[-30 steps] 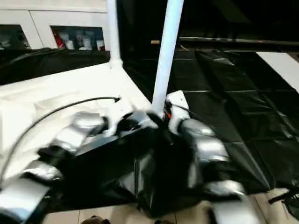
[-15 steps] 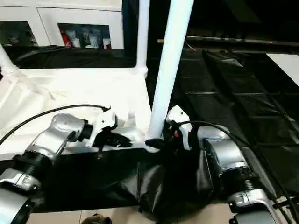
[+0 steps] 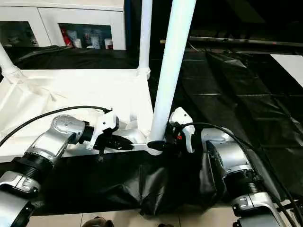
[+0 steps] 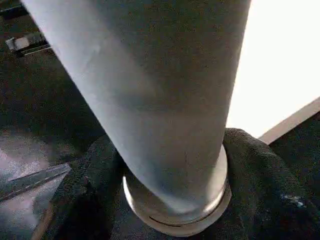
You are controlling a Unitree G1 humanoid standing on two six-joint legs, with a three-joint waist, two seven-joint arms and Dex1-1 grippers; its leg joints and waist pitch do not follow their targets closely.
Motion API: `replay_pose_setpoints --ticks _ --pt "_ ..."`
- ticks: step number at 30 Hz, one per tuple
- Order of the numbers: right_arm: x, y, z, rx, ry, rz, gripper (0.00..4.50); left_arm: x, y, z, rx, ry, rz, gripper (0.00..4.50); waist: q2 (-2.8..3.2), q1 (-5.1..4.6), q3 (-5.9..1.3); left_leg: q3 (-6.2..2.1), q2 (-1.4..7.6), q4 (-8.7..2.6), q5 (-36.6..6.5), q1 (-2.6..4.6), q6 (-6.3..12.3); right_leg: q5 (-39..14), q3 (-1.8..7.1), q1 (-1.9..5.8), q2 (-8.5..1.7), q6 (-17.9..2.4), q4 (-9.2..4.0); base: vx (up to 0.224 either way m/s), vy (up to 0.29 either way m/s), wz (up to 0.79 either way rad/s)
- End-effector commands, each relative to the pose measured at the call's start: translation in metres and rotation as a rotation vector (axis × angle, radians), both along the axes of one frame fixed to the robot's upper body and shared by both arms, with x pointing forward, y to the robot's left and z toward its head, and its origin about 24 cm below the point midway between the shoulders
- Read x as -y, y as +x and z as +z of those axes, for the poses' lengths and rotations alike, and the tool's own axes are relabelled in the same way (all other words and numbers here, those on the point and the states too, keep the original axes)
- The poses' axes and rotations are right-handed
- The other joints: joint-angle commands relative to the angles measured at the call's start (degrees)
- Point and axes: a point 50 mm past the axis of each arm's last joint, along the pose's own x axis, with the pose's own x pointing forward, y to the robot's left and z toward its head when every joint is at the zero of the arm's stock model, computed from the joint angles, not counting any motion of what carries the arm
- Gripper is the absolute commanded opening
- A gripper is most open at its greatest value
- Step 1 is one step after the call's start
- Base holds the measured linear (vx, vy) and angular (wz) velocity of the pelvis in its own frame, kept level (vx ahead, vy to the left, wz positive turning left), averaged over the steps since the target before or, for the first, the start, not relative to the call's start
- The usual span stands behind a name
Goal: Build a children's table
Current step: Rotate leg to tighten
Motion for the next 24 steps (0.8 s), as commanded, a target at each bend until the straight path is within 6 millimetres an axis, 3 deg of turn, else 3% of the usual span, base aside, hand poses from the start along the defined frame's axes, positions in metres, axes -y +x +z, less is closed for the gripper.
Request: replay_pose_setpoints --ticks 1,4,6,10,12,14,17,19,22,24 --pt "-0.007 0.006 -0.007 0.021 -0.01 -0.105 2.64 0.009 0.011 0.007 0.064 -0.026 0.097 0.0 -0.23 -0.19 -4.24 -2.44 4.95 -4.05 -10.3 1.14 1.12 -15.7 3.79 2.6 -5.4 -12.4 -3.2 0.0 0.0 0.0" --pt "-0.012 0.022 -0.019 0.025 -0.005 -0.391 2.64 0.019 0.022 0.004 0.099 -0.024 0.263 0.0 -0.54 -0.85 -4.14 -2.73 4.6 -4.17 -12.5 1.31 -0.95 -20.6 3.62 2.64 -5.49 -11.3 -3.85 0.0 0.0 0.0" --pt "-0.022 0.031 -0.023 0.01 0.036 -0.584 2.64 0.032 0.027 0.001 0.104 -0.023 0.345 0.0 -0.12 -1.17 -4.2 -2.91 4.73 -4.19 -13.6 1.63 -1.66 -22.9 3.63 2.31 -5.57 -10.4 -4.33 0.0 0.0 0.0" --pt "-0.041 0.036 -0.027 -0.026 0.064 -0.699 2.64 0.054 0.026 -0.001 0.091 -0.041 0.368 0.0 0.03 -1.57 -4.33 -2.82 4.7 -4.29 -13.9 1.57 -1.71 -21.0 3.7 2.36 -5.39 -10.1 -4.26 0.0 0.0 0.0" --pt "-0.06 0.038 -0.025 -0.028 0.091 -0.687 2.64 0.071 0.022 -0.001 0.088 -0.058 0.333 0.0 0.12 -1.55 -4.5 -2.84 4.6 -4.3 -13.2 1.42 -1.58 -19.5 3.66 2.58 -5.38 -10.3 -4.03 0.0 0.0 0.0" --pt "-0.066 0.038 -0.024 -0.026 0.102 -0.67 2.64 0.075 0.021 0.0 0.093 -0.062 0.32 0.0 0.18 -1.37 -4.61 -2.63 4.49 -4.15 -11.9 1.27 -0.65 -16.6 3.76 2.79 -5.35 -10.7 -3.76 0.0 0.0 0.0" --pt "-0.067 0.041 -0.02 0.024 0.098 -0.662 2.64 0.077 0.022 0.001 0.094 -0.065 0.323 0.0 0.33 -1.39 -4.57 -2.6 4.48 -4.16 -11.9 1.33 -0.12 -16.7 3.67 2.75 -5.27 -10.7 -3.83 0.0 0.0 0.0" --pt "-0.064 0.044 -0.015 0.049 0.127 -0.645 3.33 0.073 0.024 0.001 0.098 -0.057 0.334 0.0 0.63 -1.35 -4.57 -2.67 4.48 -4.18 -13.2 1.43 -0.42 -18.2 3.64 2.71 -5.31 -10.5 -4.02 0.0 0.0 0.0" --pt "-0.057 0.042 -0.009 0.064 0.161 -0.567 3.4 0.062 0.027 0.002 0.104 -0.043 0.336 0.0 0.5 -1.34 -4.67 -2.7 4.54 -4.19 -13.4 1.34 -0.18 -17.3 3.63 2.92 -5.21 -10.5 -3.89 0.0 0.0 0.0" --pt "-0.051 0.039 -0.007 0.078 0.147 -0.49 3.77 0.056 0.027 0.003 0.105 -0.043 0.319 0.0 0.45 -1.29 -4.77 -2.62 4.56 -4.1 -12.0 1.24 0.39 -14.7 3.68 3.0 -5.17 -11.2 -3.56 0.0 0.0 0.0"
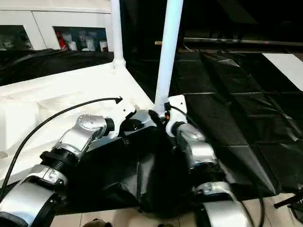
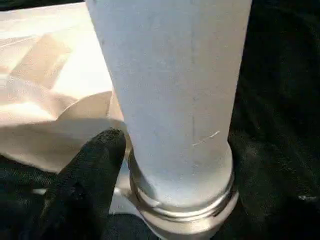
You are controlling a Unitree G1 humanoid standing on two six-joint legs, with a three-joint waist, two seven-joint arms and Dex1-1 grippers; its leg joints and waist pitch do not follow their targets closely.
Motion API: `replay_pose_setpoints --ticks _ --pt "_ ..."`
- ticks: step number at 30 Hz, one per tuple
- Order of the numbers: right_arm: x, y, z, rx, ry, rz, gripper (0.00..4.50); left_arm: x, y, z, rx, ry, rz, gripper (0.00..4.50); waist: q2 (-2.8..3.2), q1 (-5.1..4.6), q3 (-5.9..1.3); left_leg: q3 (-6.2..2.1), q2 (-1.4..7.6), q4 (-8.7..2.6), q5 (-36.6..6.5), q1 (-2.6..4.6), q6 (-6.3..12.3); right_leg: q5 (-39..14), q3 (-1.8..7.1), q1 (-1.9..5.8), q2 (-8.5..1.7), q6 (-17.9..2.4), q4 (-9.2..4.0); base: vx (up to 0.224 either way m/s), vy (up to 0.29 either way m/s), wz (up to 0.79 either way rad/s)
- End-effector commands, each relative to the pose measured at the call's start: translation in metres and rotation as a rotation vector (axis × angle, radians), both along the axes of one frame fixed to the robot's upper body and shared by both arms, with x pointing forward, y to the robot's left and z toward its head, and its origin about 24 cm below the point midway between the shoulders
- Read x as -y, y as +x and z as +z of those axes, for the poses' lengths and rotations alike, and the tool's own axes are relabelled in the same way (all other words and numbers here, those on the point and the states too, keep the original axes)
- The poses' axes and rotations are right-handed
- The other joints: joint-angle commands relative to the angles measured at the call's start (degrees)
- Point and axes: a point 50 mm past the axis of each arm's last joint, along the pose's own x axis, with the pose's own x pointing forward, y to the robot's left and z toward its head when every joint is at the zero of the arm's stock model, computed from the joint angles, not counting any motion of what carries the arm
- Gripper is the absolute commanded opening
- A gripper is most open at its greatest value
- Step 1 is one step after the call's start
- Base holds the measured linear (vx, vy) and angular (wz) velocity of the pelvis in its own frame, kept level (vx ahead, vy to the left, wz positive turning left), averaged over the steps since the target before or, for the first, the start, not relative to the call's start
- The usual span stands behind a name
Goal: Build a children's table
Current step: Rotate leg to tighten
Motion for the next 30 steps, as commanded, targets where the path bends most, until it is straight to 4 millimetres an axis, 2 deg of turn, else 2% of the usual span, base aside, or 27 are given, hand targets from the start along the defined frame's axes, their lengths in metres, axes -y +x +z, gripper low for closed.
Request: replay_pose_setpoints --ticks 1,4,6,9,13,16,17,18,19,22,23,30 --pt "-0.016 -0.006 0.009 0.04 0.004 0.206 3.77 0.01 -0.002 0.008 0.016 -0.039 -0.096 0.0 0.08 0.3 -4.63 -2.52 4.46 -4.14 -11.0 1.07 1.26 -13.3 3.54 3.0 -5.05 -11.4 -3.37 0.0 0.0 0.0" --pt "-0.007 -0.011 0.008 0.053 -0.051 0.28 3.77 0.004 -0.003 0.009 0.023 -0.039 -0.132 0.0 -0.07 0.43 -4.62 -2.43 4.39 -3.97 -9.5 0.88 2.6 -11.9 3.55 3.13 -5.18 -12.2 -3.16 0.0 0.0 0.0" --pt "-0.003 -0.014 0.008 0.055 -0.061 0.313 3.77 0.001 -0.004 0.01 0.019 -0.041 -0.153 0.0 0.02 0.55 -4.59 -2.42 4.54 -3.96 -9.5 0.96 2.59 -12.7 3.55 3.07 -5.25 -12.3 -3.21 0.0 0.0 0.0" --pt "0.018 -0.028 0.01 0.043 -0.102 0.495 3.77 -0.015 -0.012 0.01 -0.014 -0.041 -0.265 0.0 0.03 0.88 -4.49 -2.41 4.72 -4.02 -10.3 0.92 2.67 -13.7 3.42 3.21 -5.07 -12.2 -3.25 0.0 0.0 0.0" --pt "0.03 -0.038 0.015 0.03 -0.136 0.609 3.77 -0.026 -0.022 0.01 -0.06 -0.036 -0.364 0.0 0.15 1.26 -4.35 -2.39 5.06 -4.14 -12.0 1.07 2.49 -16.2 3.45 2.91 -5.11 -12.0 -3.35 0.0 0.0 0.0" --pt "0.032 -0.039 0.016 0.03 -0.147 0.627 3.77 -0.029 -0.025 0.01 -0.068 -0.037 -0.385 0.0 0.18 1.48 -4.32 -2.37 5.01 -4.12 -12.8 1.24 1.61 -18.0 3.48 2.65 -5.16 -11.7 -3.55 0.0 0.0 0.0" --pt "0.033 -0.04 0.016 0.026 -0.147 0.639 3.77 -0.03 -0.026 0.009 -0.073 -0.039 -0.393 0.0 0.23 1.7 -4.32 -2.36 5.05 -4.11 -13.4 1.58 0.96 -19.0 3.54 2.38 -5.23 -11.6 -3.77 0.0 0.0 0.0" --pt "0.035 -0.042 0.016 0.015 -0.142 0.659 3.77 -0.032 -0.028 0.009 -0.083 -0.041 -0.404 0.0 0.21 1.75 -4.33 -2.39 5.08 -4.11 -13.6 1.6 0.78 -18.8 3.55 2.4 -5.23 -11.7 -3.69 0.0 0.0 0.0" --pt "0.035 -0.044 0.016 0.009 -0.137 0.671 3.77 -0.033 -0.029 0.009 -0.087 -0.043 -0.409 0.0 0.04 1.74 -4.31 -2.42 5.17 -4.25 -13.3 1.36 0.83 -18.3 3.53 2.58 -5.15 -11.6 -3.54 0.0 0.0 0.0" --pt "0.035 -0.046 0.017 0.003 -0.127 0.693 3.77 -0.034 -0.032 0.008 -0.095 -0.046 -0.418 0.0 0.12 1.91 -4.42 -2.42 5.16 -4.2 -12.7 1.28 0.93 -17.1 3.54 2.6 -5.16 -11.6 -3.25 0.0 0.0 0.0" --pt "0.033 -0.048 0.016 -0.005 -0.12 0.709 3.77 -0.035 -0.033 0.008 -0.1 -0.049 -0.425 0.0 -0.02 1.99 -4.43 -2.43 5.07 -4.14 -12.2 1.21 1.05 -16.9 3.57 2.75 -5.27 -11.8 -3.2 0.0 0.0 0.0" --pt "0.03 -0.049 0.013 -0.021 -0.128 0.728 3.28 -0.033 -0.034 0.009 -0.094 -0.054 -0.425 0.0 -0.32 2.0 -4.48 -2.35 4.93 -4.0 -10.8 1.15 1.39 -17.5 3.53 2.65 -5.22 -11.1 -3.27 0.0 0.0 0.0"
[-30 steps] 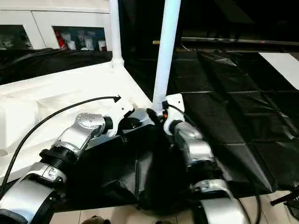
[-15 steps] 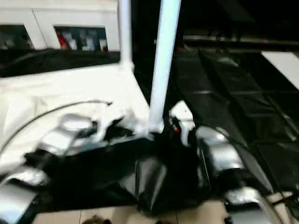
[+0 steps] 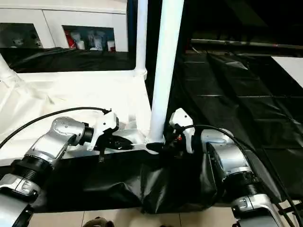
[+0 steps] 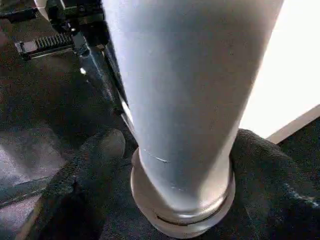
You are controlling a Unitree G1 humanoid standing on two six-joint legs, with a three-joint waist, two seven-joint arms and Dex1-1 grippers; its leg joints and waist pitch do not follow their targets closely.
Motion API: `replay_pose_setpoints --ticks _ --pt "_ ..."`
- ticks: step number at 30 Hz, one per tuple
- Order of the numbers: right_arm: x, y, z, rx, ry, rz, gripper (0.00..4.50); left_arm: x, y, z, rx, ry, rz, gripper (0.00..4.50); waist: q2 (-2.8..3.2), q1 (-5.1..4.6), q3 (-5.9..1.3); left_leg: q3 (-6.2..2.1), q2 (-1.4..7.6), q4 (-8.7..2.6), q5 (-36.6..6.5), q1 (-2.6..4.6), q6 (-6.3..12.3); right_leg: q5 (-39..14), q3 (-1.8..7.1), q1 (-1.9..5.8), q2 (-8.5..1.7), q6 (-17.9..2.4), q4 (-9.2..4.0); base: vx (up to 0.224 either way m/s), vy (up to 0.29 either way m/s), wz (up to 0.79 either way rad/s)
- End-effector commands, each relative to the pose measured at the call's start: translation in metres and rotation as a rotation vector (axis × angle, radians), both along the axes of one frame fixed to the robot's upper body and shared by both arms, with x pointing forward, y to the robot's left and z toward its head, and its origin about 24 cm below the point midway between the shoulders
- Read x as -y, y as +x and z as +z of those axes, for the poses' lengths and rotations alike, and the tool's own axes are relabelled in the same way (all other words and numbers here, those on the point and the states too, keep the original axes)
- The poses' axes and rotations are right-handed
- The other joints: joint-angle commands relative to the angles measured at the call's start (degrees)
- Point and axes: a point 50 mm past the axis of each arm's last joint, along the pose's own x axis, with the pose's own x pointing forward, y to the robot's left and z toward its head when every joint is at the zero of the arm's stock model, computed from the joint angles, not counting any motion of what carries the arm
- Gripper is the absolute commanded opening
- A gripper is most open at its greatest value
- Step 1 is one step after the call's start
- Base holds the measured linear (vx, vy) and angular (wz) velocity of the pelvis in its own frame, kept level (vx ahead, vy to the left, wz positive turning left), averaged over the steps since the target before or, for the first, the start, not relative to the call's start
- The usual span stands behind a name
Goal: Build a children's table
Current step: Rotate leg to tighten
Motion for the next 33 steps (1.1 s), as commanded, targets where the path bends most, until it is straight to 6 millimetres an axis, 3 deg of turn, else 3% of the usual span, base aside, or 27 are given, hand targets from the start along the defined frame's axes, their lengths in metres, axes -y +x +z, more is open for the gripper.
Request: replay_pose_setpoints --ticks 1,9,19,22,24,25,27,28,29,30,33 --pt "-0.003 -0.005 -0.004 -0.012 -0.021 0.043 3.22 0.01 -0.002 0.007 0.019 -0.051 -0.041 0.0 -0.45 -0.05 -4.48 -2.44 4.8 -4.09 -10.8 1.19 1.4 -17.6 3.58 2.61 -5.2 -11.1 -3.37 0.0 0.0 0.0" --pt "-0.004 -0.006 -0.006 0.0 -0.048 0.051 2.53 0.011 -0.003 0.006 0.025 -0.056 -0.028 0.0 -0.55 -0.12 -4.41 -2.44 4.68 -4.03 -10.6 1.14 1.65 -19.1 3.58 2.6 -5.21 -10.2 -3.56 0.0 0.0 0.0" --pt "-0.007 -0.008 -0.013 -0.004 -0.027 0.017 2.08 0.016 0.002 0.006 0.06 -0.058 0.03 0.0 -0.65 -0.15 -4.28 -2.51 4.71 -4.07 -11.5 1.31 1.53 -20.8 3.6 2.39 -5.26 -9.6 -3.85 0.0 0.0 0.0" --pt "-0.013 0.0 -0.022 -0.017 0.043 -0.161 2.07 0.024 0.011 0.004 0.098 -0.043 0.134 0.0 -0.58 -0.55 -4.04 -2.66 4.57 -4.18 -13.2 1.37 0.74 -22.8 3.54 2.29 -5.31 -9.6 -4.21 0.0 0.0 0.0" --pt "-0.018 0.01 -0.028 -0.02 0.058 -0.327 2.04 0.033 0.02 0.001 0.128 -0.024 0.237 0.0 -0.47 -1.1 -3.79 -2.87 4.39 -4.2 -16.7 1.95 -0.66 -29.0 3.27 1.84 -5.36 -7.9 -5.25 0.0 0.0 0.0" --pt "-0.022 0.016 -0.03 -0.03 0.071 -0.439 2.04 0.04 0.025 0.001 0.14 -0.025 0.312 0.0 -0.21 -1.22 -3.82 -3.07 4.46 -4.25 -17.1 1.96 -1.14 -29.9 3.22 1.91 -5.45 -7.5 -5.3 0.0 0.0 0.0" --pt "-0.028 0.024 -0.034 -0.053 0.085 -0.599 2.03 0.051 0.03 0.0 0.145 -0.03 0.4 0.0 -0.44 -1.77 -3.88 -3.33 4.39 -4.34 -18.3 1.82 -1.76 -31.9 2.86 2.04 -5.4 -6.3 -5.57 0.0 0.0 0.0" --pt "-0.029 0.025 -0.034 -0.055 0.086 -0.611 2.02 0.052 0.03 0.0 0.145 -0.031 0.406 0.0 -0.26 -1.84 -3.87 -3.41 4.44 -4.38 -18.4 1.88 -2.02 -32.0 2.88 2.01 -5.49 -6.1 -5.65 0.0 0.0 0.0" --pt "-0.033 0.029 -0.035 -0.069 0.089 -0.689 2.02 0.06 0.031 -0.001 0.144 -0.033 0.438 0.0 -0.06 -2.55 -3.76 -3.51 4.34 -4.44 -19.9 1.76 -2.27 -32.1 2.76 1.88 -5.25 -5.8 -5.86 0.0 0.0 0.0" --pt "-0.037 0.032 -0.036 -0.077 0.087 -0.733 2.02 0.065 0.031 -0.001 0.139 -0.037 0.444 0.0 0.18 -2.49 -3.8 -3.57 4.27 -4.39 -20.4 1.91 -2.21 -32.2 2.72 1.84 -5.34 -5.7 -5.97 0.0 0.0 0.0" --pt "-0.052 0.037 -0.033 -0.066 0.073 -0.742 2.02 0.081 0.027 0.0 0.136 -0.056 0.403 0.0 0.07 -2.9 -3.71 -3.59 4.06 -4.39 -21.4 1.67 -1.59 -32.8 2.7 1.88 -5.36 -5.1 -6.22 0.0 0.0 0.0"
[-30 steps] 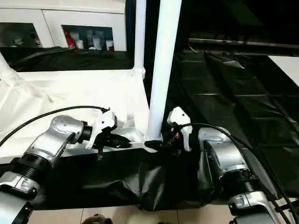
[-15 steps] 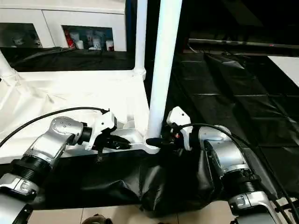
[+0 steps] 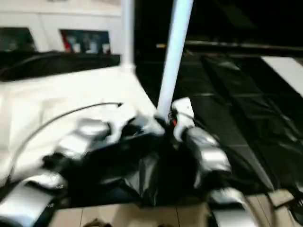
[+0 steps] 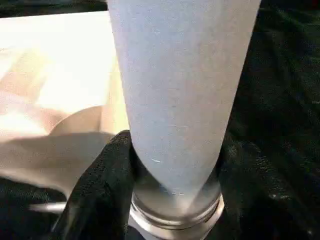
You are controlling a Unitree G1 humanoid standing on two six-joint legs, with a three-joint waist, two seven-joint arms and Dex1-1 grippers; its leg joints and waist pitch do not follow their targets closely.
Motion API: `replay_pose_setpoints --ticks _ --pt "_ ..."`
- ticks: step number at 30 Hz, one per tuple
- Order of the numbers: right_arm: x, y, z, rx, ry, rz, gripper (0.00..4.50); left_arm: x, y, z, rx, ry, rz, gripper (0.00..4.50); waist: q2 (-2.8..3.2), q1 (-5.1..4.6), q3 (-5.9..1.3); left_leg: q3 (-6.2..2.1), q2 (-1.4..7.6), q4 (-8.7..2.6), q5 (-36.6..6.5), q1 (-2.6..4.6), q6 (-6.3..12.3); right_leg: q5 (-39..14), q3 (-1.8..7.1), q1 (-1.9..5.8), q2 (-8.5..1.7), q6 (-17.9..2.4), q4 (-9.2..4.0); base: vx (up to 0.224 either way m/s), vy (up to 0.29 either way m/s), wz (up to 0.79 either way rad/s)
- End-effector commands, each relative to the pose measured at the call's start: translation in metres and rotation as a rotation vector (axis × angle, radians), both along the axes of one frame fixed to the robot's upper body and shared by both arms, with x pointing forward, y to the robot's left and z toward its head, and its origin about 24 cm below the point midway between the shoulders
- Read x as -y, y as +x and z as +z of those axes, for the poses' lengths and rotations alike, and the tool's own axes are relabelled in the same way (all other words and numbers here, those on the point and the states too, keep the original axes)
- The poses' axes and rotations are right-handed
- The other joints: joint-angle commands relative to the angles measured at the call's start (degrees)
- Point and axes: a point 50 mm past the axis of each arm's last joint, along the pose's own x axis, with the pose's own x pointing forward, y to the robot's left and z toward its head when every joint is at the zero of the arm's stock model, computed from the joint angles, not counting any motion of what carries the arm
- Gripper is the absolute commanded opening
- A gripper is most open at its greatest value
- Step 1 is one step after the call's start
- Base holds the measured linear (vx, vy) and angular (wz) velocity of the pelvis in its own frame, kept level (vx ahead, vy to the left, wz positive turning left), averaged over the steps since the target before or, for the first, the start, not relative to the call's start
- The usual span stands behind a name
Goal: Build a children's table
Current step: Rotate leg to tighten
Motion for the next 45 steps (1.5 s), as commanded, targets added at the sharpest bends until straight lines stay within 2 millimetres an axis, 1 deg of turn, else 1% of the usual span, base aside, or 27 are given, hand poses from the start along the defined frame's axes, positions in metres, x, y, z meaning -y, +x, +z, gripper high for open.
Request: replay_pose_setpoints --ticks 1,4,5,6,9,10,11,12,13,14,16,18,19,20,21,22,23,24,25,27,29,32,37,38,42,43,45 --pt "-0.022 -0.007 -0.016 -0.092 0.013 0.055 2.02 0.026 -0.002 0.011 0.028 -0.068 -0.056 0.0 0.12 -0.29 -3.6 -3.47 4.08 -4.81 -21.3 1.58 -1.43 -32.6 2.74 1.5 -5.35 -5.3 -5.96 0.0 0.0 0.0" --pt "-0.026 -0.005 -0.009 -0.064 0.046 0.092 2.02 0.027 -0.001 0.013 0.044 -0.073 -0.081 0.0 0.09 -0.19 -3.5 -3.34 4.11 -4.89 -20.6 1.57 -0.61 -31.5 2.9 1.41 -5.25 -5.4 -5.92 0.0 0.0 0.0" --pt "-0.026 -0.004 -0.006 -0.051 0.068 0.102 2.57 0.026 0.0 0.014 0.05 -0.073 -0.088 0.0 0.05 -0.17 -3.53 -3.31 4.11 -4.89 -20.5 1.58 -0.44 -31.3 2.92 1.39 -5.2 -5.4 -5.9 0.0 0.0 0.0" --pt "-0.023 -0.004 -0.002 -0.031 0.095 0.126 2.71 0.022 0.001 0.015 0.05 -0.071 -0.095 0.0 0.06 -0.16 -3.44 -3.32 4.16 -4.97 -20.8 1.57 -0.35 -31.3 2.91 1.38 -5.17 -5.5 -5.89 0.0 0.0 0.0" --pt "-0.019 -0.003 0.004 -0.003 0.104 0.164 2.8 0.016 0.002 0.015 0.055 -0.068 -0.11 0.0 0.04 -0.02 -3.49 -3.32 4.27 -4.98 -20.4 1.53 -0.13 -30.4 3.02 1.44 -5.33 -6.0 -5.78 0.0 0.0 0.0" --pt "-0.014 -0.004 0.006 0.007 0.086 0.2 3.05 0.011 0.002 0.015 0.058 -0.063 -0.133 0.0 -0.08 0.1 -3.62 -3.29 4.29 -5.01 -19.4 1.34 0.22 -29.0 3.09 1.66 -5.32 -6.4 -5.49 0.0 0.0 0.0" --pt "-0.01 -0.005 0.008 0.011 0.069 0.233 3.05 0.007 0.001 0.016 0.061 -0.061 -0.158 0.0 -0.04 0.15 -3.61 -3.14 4.34 -5.02 -18.3 1.22 0.44 -27.4 3.24 1.66 -5.27 -6.8 -5.28 0.0 0.0 0.0" --pt "-0.006 -0.006 0.009 0.015 0.049 0.272 3.2 0.002 0.0 0.016 0.063 -0.059 -0.188 0.0 -0.1 0.29 -3.67 -3.06 4.27 -4.93 -17.7 1.24 0.8 -26.6 3.23 1.72 -5.25 -7.2 -5.19 0.0 0.0 0.0" --pt "-0.006 -0.006 0.009 0.015 0.049 0.272 3.2 0.002 0.0 0.016 0.063 -0.059 -0.188 0.0 -0.1 0.29 -3.67 -3.06 4.27 -4.93 -17.7 1.24 0.8 -26.6 3.23 1.72 -5.25 -7.2 -5.19 0.0 0.0 0.0" --pt "-0.003 -0.007 0.01 0.015 0.033 0.306 3.26 -0.002 -0.001 0.016 0.053 -0.053 -0.198 0.0 -0.21 0.3 -3.66 -2.94 4.35 -4.97 -16.3 1.04 1.11 -25.1 3.42 1.77 -5.3 -7.9 -4.88 0.0 0.0 0.0" --pt "-0.003 -0.007 0.01 0.015 0.033 0.306 3.26 -0.002 -0.001 0.016 0.053 -0.053 -0.198 0.0 -0.13 0.5 -3.74 -2.82 4.4 -4.88 -15.4 1.17 1.21 -24.2 3.46 1.77 -5.29 -8.6 -4.7 0.0 0.0 0.0" --pt "0.014 -0.018 0.012 0.015 -0.025 0.468 3.26 -0.018 -0.007 0.018 0.03 -0.048 -0.305 0.0 -0.24 0.73 -3.85 -2.85 4.49 -4.89 -14.5 0.98 1.58 -23.0 3.45 2.05 -5.31 -8.9 -4.44 0.0 0.0 0.0" --pt "0.015 -0.02 0.013 0.014 -0.031 0.485 3.26 -0.02 -0.008 0.018 0.026 -0.048 -0.317 0.0 -0.4 0.84 -3.82 -2.84 4.5 -4.92 -14.0 0.83 1.92 -22.1 3.46 2.17 -5.28 -8.9 -4.22 0.0 0.0 0.0" --pt "0.024 -0.027 0.014 0.008 -0.066 0.574 3.26 -0.029 -0.012 0.019 0.001 -0.048 -0.374 0.0 -0.17 1.08 -4.16 -2.7 4.76 -4.82 -11.1 0.66 2.8 -16.5 3.49 2.41 -5.07 -10.3 -3.34 0.054 0.001 -0.01" --pt "0.029 -0.03 0.015 0.004 -0.082 0.616 3.26 -0.033 -0.014 0.02 -0.012 -0.049 -0.402 0.0 -0.15 1.15 -4.18 -2.63 4.93 -4.75 -10.1 0.74 3.11 -14.2 3.51 2.38 -5.02 -11.1 -2.9 0.058 0.003 0.01" --pt "0.031 -0.033 0.015 0.001 -0.091 0.641 3.26 -0.036 -0.016 0.021 -0.023 -0.047 -0.416 0.0 -0.05 1.21 -4.18 -2.34 4.85 -4.54 -8.5 0.67 3.99 -10.3 3.48 2.27 -4.67 -12.8 -2.37 0.058 0.003 0.01" --pt "0.033 -0.034 0.014 -0.008 -0.091 0.654 3.26 -0.037 -0.017 0.02 -0.029 -0.04 -0.424 0.0 -0.1 1.35 -4.3 -2.23 4.74 -4.32 -7.4 0.55 4.76 -8.1 3.47 2.4 -4.83 -14.1 -2.12 0.0 0.0 0.0" --pt "0.033 -0.034 0.014 -0.008 -0.091 0.654 3.26 -0.037 -0.017 0.02 -0.029 -0.04 -0.424 0.0 -0.06 1.42 -4.33 -2.16 4.76 -4.26 -7.0 0.59 5.01 -7.5 3.5 2.36 -4.87 -14.5 -2.07 0.0 0.0 0.0" --pt "0.035 -0.036 0.013 -0.018 -0.098 0.677 3.26 -0.04 -0.019 0.018 -0.044 -0.031 -0.443 0.0 -0.09 1.43 -4.27 -2.14 4.78 -4.26 -6.9 0.52 5.13 -7.4 3.52 2.35 -4.9 -14.7 -2.04 0.0 0.0 0.0" --pt "0.037 -0.038 0.013 -0.027 -0.108 0.706 3.26 -0.043 -0.021 0.017 -0.058 -0.027 -0.46 0.0 0.22 1.67 -3.94 -2.13 4.79 -4.44 -9.4 0.74 4.13 -11.2 3.48 2.21 -4.93 -14.5 -2.63 0.0 0.0 0.0" --pt "0.038 -0.039 0.013 -0.031 -0.109 0.722 3.26 -0.044 -0.023 0.017 -0.067 -0.028 -0.473 0.0 0.23 1.92 -3.8 -2.23 4.97 -4.67 -11.7 0.97 2.55 -15.3 3.52 2.12 -5.04 -13.4 -3.08 0.0 0.0 0.0" --pt "0.036 -0.04 0.014 -0.031 -0.091 0.739 3.26 -0.045 -0.024 0.018 -0.068 -0.031 -0.48 0.0 0.04 1.92 -3.66 -2.37 4.99 -4.91 -13.3 1.06 1.38 -18.0 3.59 2.01 -5.1 -12.3 -3.41 0.0 0.0 0.0" --pt "0.032 -0.043 0.013 -0.041 -0.074 0.786 3.26 -0.046 -0.025 0.019 -0.072 -0.033 -0.492 0.0 -0.02 1.92 -3.69 -2.4 4.9 -4.91 -12.7 0.86 1.46 -17.8 3.63 2.09 -5.1 -11.8 -3.33 0.0 0.0 0.0" --pt "0.031 -0.044 0.012 -0.046 -0.076 0.796 3.01 -0.046 -0.025 0.019 -0.073 -0.031 -0.493 0.0 -0.05 1.93 -3.71 -2.39 4.91 -4.88 -12.5 0.88 1.5 -17.5 3.62 2.08 -5.12 -11.9 -3.32 0.0 0.0 0.0" --pt "0.031 -0.046 0.01 -0.055 -0.075 0.809 2.88 -0.046 -0.025 0.019 -0.074 -0.027 -0.492 0.0 -0.05 1.96 -3.7 -2.38 4.92 -4.86 -12.1 0.9 1.63 -17.3 3.61 2.04 -5.09 -12.0 -3.29 0.0 0.0 0.0" --pt "0.031 -0.046 0.01 -0.056 -0.075 0.809 2.69 -0.046 -0.025 0.019 -0.073 -0.027 -0.492 0.0 -0.09 1.96 -3.66 -2.4 4.92 -4.9 -12.3 0.88 1.57 -17.7 3.61 2.05 -5.13 -11.9 -3.32 0.0 0.0 0.0" --pt "0.031 -0.047 0.009 -0.058 -0.075 0.812 2.54 -0.046 -0.025 0.019 -0.073 -0.026 -0.489 0.0 -0.13 1.99 -3.7 -2.4 4.9 -4.87 -12.4 0.9 1.56 -18.3 3.61 2.06 -5.19 -11.7 -3.41 0.0 0.0 0.0"
